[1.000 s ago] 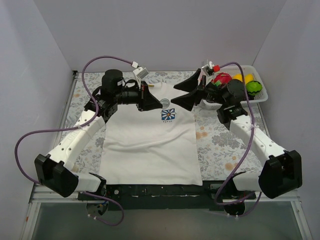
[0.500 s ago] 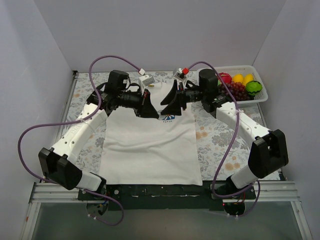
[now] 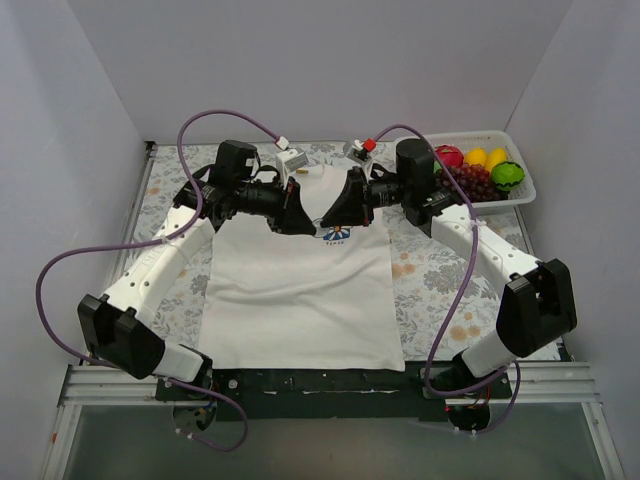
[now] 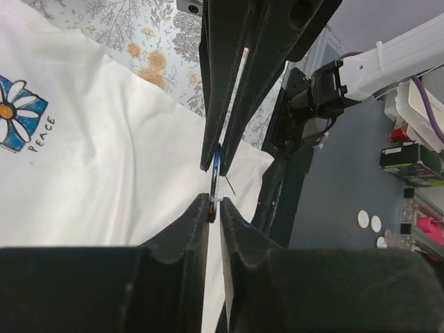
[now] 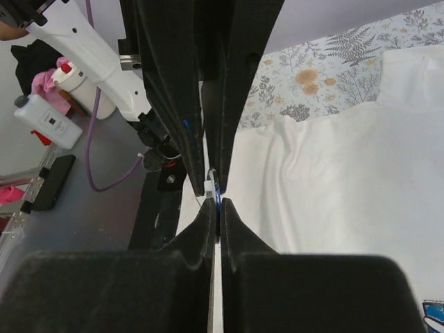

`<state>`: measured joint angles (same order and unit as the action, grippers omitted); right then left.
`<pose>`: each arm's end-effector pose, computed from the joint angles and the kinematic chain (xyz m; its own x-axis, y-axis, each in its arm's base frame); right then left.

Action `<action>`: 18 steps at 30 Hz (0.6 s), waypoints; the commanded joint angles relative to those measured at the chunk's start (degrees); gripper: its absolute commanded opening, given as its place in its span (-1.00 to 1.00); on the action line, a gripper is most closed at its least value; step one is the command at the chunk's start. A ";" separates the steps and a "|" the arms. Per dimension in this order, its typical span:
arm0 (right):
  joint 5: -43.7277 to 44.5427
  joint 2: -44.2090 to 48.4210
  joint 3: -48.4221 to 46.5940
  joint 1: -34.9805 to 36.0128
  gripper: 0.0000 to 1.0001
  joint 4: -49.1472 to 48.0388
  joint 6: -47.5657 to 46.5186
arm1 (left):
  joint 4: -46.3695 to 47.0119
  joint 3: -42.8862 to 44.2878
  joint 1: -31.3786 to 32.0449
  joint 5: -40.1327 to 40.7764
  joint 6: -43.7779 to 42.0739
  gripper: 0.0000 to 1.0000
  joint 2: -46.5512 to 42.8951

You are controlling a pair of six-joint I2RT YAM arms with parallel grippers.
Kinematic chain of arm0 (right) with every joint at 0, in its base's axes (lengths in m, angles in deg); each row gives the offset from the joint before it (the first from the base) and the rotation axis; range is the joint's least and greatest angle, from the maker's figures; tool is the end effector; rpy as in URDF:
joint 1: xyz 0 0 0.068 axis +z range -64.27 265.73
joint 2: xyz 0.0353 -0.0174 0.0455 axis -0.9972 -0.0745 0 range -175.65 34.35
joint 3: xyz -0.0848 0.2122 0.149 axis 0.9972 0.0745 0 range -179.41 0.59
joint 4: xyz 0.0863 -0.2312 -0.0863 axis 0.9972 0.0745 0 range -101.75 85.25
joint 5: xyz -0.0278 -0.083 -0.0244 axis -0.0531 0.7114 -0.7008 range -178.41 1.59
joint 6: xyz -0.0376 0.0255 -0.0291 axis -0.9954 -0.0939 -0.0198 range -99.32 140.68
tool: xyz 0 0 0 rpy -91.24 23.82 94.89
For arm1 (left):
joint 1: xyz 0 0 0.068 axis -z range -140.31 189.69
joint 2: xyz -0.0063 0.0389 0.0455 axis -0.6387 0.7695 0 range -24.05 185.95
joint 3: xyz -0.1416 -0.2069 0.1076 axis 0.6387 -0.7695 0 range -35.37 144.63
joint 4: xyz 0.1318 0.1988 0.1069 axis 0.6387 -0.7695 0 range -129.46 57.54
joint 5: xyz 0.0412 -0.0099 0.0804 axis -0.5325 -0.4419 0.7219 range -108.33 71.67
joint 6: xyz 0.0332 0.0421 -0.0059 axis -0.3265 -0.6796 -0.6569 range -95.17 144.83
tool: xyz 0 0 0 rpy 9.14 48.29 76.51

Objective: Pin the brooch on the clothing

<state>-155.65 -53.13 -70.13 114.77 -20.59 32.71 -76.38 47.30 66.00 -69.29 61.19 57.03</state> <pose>0.2876 0.1973 0.3519 -0.3235 -0.0872 -0.9422 -0.9395 -0.0890 0.3308 0.2508 -0.1548 0.3762 -0.9567 0.0565 -0.2855 0.2817 0.4266 -0.8594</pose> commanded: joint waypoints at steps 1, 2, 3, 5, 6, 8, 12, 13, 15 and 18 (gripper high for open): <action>3.16 2.40 0.84 -0.30 -0.97 -3.98 0.36 | 1.02 0.82 0.50 -0.64 0.55 -0.64 -3.02; 3.69 2.93 1.80 -0.30 -0.97 -5.47 0.62 | 1.73 0.30 0.50 -0.81 0.82 -0.16 -3.38; 4.31 3.71 2.42 -0.21 -0.97 -6.70 1.76 | 3.65 -0.05 0.50 -1.33 1.17 -0.04 -3.91; 5.63 4.51 4.43 -0.21 -0.97 -11.25 3.52 | 5.42 -0.67 0.50 -1.42 2.22 0.15 -4.87; 6.07 5.21 5.14 -0.30 -0.97 -13.03 4.57 | 6.73 -0.76 0.50 -1.25 2.66 0.35 -5.14; 8.00 6.09 6.72 -0.38 -0.97 -16.98 8.43 | 7.97 -0.94 0.50 0.59 3.89 0.49 -5.84; 12.83 9.07 12.34 -0.74 -0.97 -29.43 15.03 | 13.93 -4.17 0.41 4.46 7.48 0.64 -7.94; 15.01 9.69 13.32 -0.82 -0.97 -31.39 16.52 | 15.26 -4.88 0.41 5.51 8.28 0.67 -8.30; 17.31 11.36 15.34 -1.09 -0.97 -35.43 19.95 | 19.29 -6.38 0.33 7.45 11.17 0.70 -9.44; 21.27 13.12 18.85 -1.18 -0.97 -41.33 23.47 | 24.56 -9.54 0.15 8.33 13.56 0.70 -10.41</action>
<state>-141.44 -43.62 -54.39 114.07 -47.54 48.42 -61.08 40.83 66.19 -64.13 70.02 49.47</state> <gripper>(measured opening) 0.032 0.848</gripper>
